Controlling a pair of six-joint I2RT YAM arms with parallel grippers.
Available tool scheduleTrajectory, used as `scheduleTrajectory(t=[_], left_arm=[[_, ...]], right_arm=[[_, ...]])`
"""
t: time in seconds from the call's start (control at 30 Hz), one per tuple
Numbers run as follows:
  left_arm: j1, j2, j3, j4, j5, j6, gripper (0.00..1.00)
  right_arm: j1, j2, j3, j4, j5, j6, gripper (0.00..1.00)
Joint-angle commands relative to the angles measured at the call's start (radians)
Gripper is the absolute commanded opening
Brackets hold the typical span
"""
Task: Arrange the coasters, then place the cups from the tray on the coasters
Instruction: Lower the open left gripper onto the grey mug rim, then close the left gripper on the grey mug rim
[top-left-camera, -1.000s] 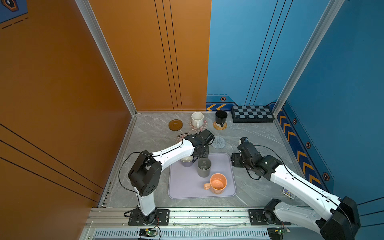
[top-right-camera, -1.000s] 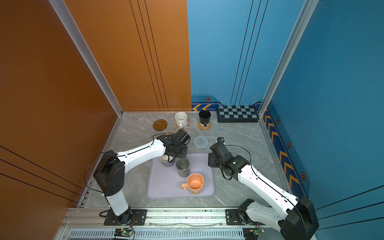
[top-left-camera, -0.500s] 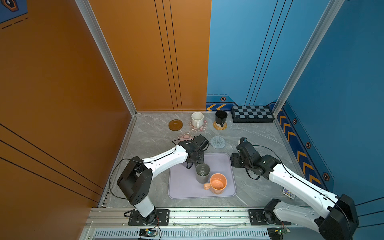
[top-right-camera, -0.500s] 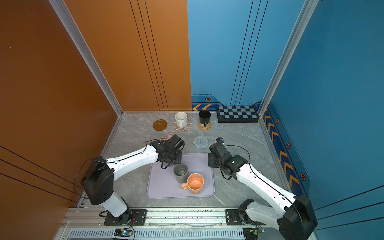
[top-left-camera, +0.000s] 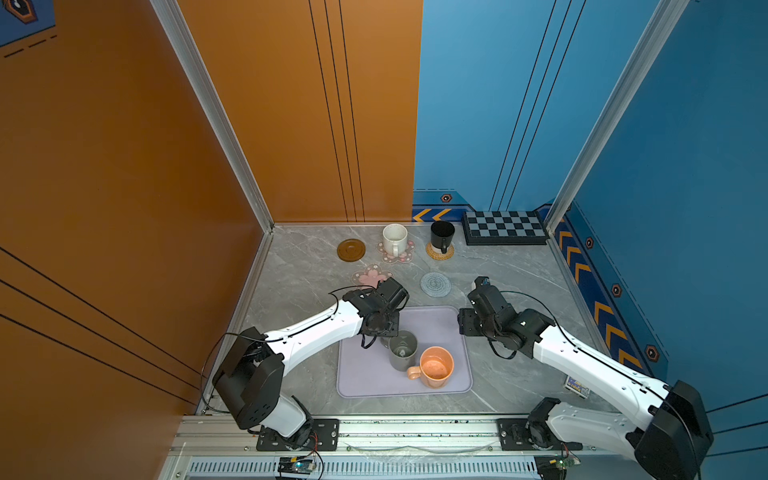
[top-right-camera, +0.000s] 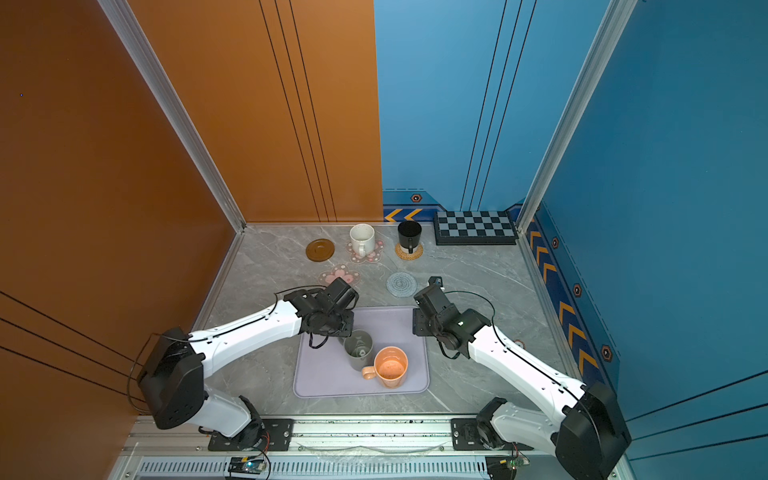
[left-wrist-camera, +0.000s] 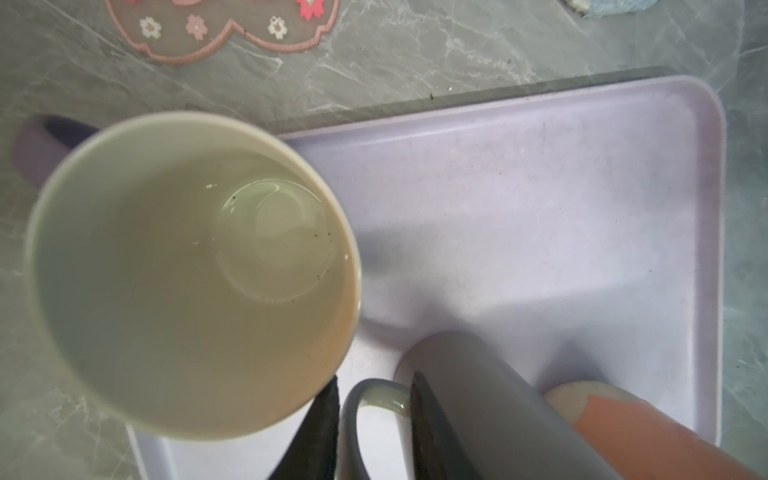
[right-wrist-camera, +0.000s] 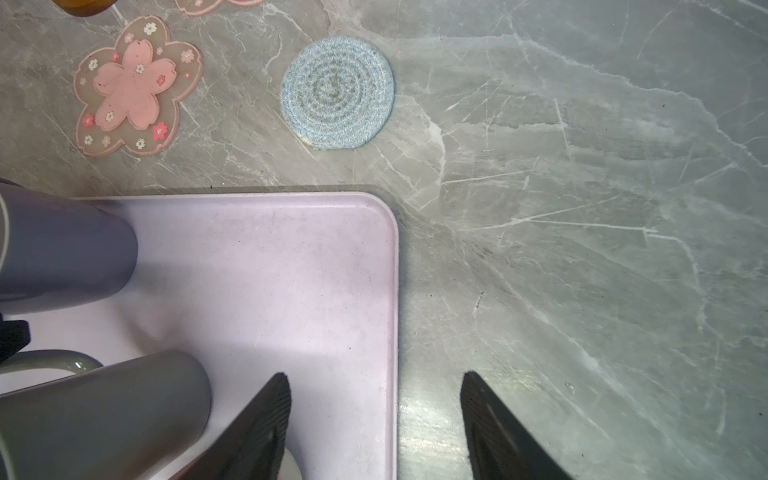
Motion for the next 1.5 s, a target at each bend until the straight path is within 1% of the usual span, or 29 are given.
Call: scheduleTrajectory(t=[0.0,0.23,0.47,0.57,0.63,0.87,1.1,1.33,1.47], left_arm=[[0.004,-0.042,-0.044,-0.062,0.014,-0.018,0.31],[-0.005,-0.12,-0.109,-0.065,0.04,-0.036,0.31],[-0.034,-0.192,-0.167,-0.078,0.055,-0.068,0.31],[-0.062,-0.215,-0.17,-0.098,0.063,-0.077,0.31],[-0.083,-0.225,-0.17,-0.111,0.059,-0.083,0.31],[-0.135,-0.261,-0.187,-0.13,0.042,-0.124,0.32],[-0.181,-0.317,-0.187,-0.141,0.062,-0.15,0.32],[-0.195,-0.421,-0.163,-0.262,0.02,-0.115,0.33],[-0.212,-0.461,-0.156,-0.275,0.063,-0.072,0.33]], right_arm=[[0.013,0.023,0.017,0.01,0.001,0.016,0.68],[0.027,0.053,0.043,0.012,0.01,0.011,0.68],[0.028,0.066,0.051,0.018,0.015,0.012,0.68],[0.028,0.074,0.057,0.021,0.015,0.013,0.68],[0.058,0.08,0.057,0.025,0.015,0.013,0.68],[0.071,0.101,0.074,0.034,0.011,0.011,0.68],[0.077,0.116,0.085,0.044,0.013,-0.002,0.68],[0.07,0.162,0.122,0.046,0.024,-0.041,0.68],[0.065,0.174,0.145,0.06,0.05,-0.066,0.68]])
